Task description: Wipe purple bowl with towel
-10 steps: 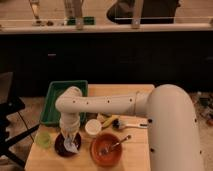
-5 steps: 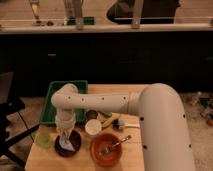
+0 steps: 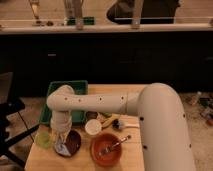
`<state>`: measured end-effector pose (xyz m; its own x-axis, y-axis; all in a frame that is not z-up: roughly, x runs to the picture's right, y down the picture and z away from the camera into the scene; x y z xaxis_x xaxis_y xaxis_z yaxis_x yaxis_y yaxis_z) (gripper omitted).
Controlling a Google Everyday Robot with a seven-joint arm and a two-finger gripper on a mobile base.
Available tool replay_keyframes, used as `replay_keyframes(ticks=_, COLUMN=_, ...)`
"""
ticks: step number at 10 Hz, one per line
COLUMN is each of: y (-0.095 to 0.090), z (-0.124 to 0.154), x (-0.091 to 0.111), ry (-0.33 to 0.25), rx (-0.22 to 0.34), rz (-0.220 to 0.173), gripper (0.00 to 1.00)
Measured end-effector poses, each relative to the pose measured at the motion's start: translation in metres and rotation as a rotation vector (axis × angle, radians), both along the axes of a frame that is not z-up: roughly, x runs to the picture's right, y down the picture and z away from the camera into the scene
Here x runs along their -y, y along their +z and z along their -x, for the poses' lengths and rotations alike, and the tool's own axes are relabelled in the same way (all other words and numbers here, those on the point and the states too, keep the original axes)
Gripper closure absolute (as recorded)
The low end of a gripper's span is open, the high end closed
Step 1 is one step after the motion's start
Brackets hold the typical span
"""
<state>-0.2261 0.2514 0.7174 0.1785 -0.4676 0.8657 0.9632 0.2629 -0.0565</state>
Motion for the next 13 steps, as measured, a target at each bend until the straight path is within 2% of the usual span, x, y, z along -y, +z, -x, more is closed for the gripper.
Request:
replay_keyframes(ticks=2, y=-0.014, z=-0.016, x=-0.001, ry=0.018, rx=-0.041, rz=-0.004, gripper=1.00)
replay_keyframes(ticks=4, y=-0.014, z=-0.037, x=-0.004, ry=0.040, rx=-0.088, rz=0.002, gripper=1.00)
replay_keyframes(ticks=8, y=0.002, z=-0.058, x=-0.001, ry=0.051, rx=-0.134, rz=0.014, gripper=1.00)
replay_keyframes(ticks=11, y=0.023, z=-0.058, x=0.008, ry=0.035, rx=-0.128, rz=0.030, gripper=1.00)
replay_keyframes(ticks=13, y=0.034, z=-0.048, x=0.007, ry=0.021, rx=-0.105, rz=0.046, gripper=1.00)
